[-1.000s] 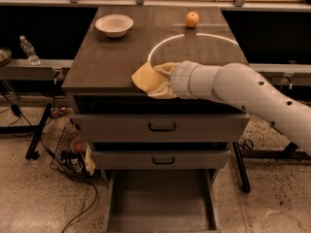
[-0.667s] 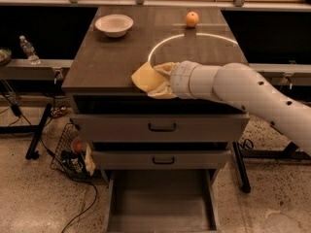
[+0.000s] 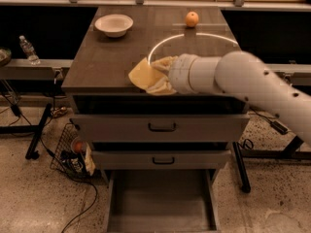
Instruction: Pick sponge from bottom drawer and place on counter
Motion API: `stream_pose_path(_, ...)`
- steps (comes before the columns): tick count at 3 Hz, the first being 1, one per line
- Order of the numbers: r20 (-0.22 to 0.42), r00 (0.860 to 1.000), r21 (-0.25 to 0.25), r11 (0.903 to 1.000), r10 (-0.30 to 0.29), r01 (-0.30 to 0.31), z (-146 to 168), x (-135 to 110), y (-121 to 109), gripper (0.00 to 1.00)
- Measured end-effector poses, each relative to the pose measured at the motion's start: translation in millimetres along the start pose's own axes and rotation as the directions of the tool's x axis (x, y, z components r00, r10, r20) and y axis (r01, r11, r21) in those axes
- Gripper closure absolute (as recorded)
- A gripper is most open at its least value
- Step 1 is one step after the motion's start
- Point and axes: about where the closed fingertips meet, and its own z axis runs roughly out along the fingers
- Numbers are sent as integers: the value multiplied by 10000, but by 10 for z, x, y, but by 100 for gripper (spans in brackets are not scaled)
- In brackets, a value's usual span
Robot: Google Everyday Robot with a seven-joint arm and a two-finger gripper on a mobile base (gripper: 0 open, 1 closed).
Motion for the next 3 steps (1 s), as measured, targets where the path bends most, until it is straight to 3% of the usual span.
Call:
stream_pose_path(1, 340, 9942, -739, 9918, -1021, 1043, -379, -852, -117, 100)
stream_pose_path(2, 522, 9881, -874, 9849, -1450, 1492, -437, -1190, -169, 100)
stream_pose_path(3, 673, 9884, -752, 9871, -1364, 1414, -124, -1160, -248, 100)
